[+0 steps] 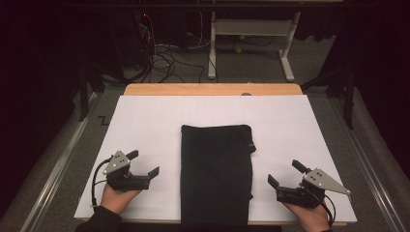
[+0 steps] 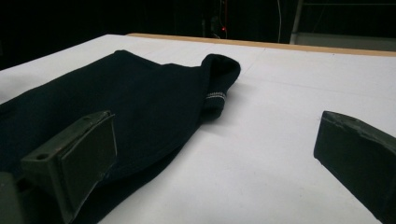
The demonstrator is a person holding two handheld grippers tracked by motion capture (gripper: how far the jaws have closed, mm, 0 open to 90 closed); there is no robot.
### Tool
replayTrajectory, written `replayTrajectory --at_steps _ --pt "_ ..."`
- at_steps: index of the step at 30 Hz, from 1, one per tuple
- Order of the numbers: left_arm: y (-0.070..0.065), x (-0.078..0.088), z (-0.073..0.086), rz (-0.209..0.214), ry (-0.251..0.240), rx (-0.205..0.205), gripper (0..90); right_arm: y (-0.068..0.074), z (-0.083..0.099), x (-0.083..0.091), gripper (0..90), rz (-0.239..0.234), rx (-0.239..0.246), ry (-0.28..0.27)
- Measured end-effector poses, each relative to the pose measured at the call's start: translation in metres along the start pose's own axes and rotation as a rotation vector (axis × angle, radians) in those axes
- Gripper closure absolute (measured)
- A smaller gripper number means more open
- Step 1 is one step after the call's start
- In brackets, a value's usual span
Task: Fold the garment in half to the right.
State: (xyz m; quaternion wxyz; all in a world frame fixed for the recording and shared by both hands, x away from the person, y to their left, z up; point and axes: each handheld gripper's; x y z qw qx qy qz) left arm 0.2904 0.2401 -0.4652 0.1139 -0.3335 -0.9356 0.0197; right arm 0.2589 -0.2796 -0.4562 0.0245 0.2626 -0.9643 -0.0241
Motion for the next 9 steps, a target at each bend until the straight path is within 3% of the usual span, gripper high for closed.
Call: replayTrajectory --at_steps 9 --pt "-0.0021 -0.0069 -0.0038 0.010 0.001 -0.002 0.0 -0.0030 0.0018 0.0095 0.1 0.027 0.001 0.001"
Point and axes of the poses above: each handheld gripper's, and its own axes: x roughly backward along the jaws, z roughly out of its underside, y roughly to its left, and after that the axes turned 15 degrees about -y, right-handed
